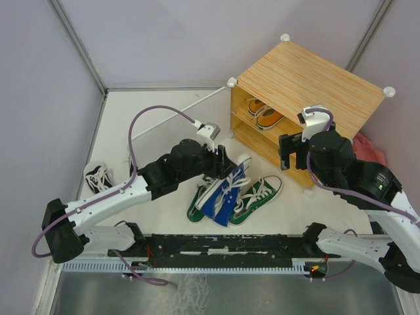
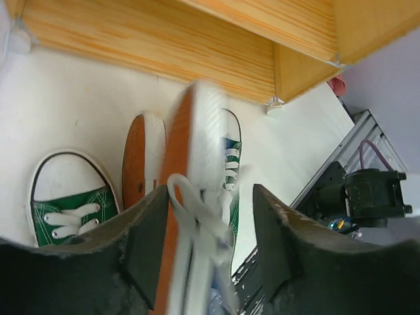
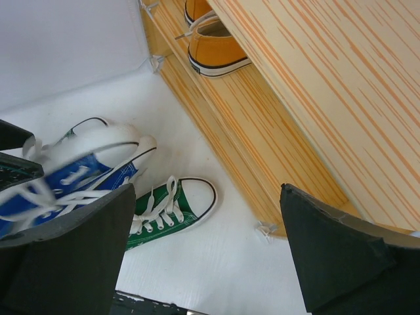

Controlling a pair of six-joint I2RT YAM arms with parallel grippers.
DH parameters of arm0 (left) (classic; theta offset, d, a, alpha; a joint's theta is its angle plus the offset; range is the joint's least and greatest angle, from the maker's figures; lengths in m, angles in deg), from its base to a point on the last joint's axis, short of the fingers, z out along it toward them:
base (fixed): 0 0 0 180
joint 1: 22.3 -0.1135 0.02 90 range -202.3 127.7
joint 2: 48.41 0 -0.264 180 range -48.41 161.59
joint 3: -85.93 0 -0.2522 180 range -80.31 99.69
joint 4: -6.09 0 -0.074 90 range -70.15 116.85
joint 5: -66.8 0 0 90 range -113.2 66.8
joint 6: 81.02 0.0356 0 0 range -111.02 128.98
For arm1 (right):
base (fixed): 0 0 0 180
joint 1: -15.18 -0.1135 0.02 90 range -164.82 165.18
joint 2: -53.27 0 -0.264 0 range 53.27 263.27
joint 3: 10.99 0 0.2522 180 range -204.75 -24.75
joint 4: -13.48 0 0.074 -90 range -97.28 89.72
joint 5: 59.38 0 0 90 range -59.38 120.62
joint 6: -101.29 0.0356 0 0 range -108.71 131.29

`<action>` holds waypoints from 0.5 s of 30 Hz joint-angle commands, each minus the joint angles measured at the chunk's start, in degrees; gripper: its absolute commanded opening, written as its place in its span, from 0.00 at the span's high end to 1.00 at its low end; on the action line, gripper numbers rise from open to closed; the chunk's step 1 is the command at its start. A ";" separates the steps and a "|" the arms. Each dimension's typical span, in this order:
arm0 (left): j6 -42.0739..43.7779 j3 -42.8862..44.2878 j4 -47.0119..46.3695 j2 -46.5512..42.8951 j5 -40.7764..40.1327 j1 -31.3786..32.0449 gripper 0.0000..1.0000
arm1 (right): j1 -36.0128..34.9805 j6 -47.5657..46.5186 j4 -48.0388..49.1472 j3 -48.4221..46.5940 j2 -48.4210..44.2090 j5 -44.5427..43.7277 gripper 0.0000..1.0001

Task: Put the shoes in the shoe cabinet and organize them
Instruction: Place the shoe at the center of the board.

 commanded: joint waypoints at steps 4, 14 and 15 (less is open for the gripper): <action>7.88 1.07 -6.64 -2.81 -7.12 -0.08 0.33 | 0.07 -1.14 2.44 -2.03 0.51 -1.59 0.01; 29.96 24.83 3.87 -1.37 -28.81 -0.56 0.01 | 0.15 -1.72 4.04 -1.18 2.79 -0.33 0.01; 31.42 27.63 4.60 -0.62 -30.08 -1.39 0.01 | 0.15 -1.57 4.15 -1.15 3.12 0.18 0.01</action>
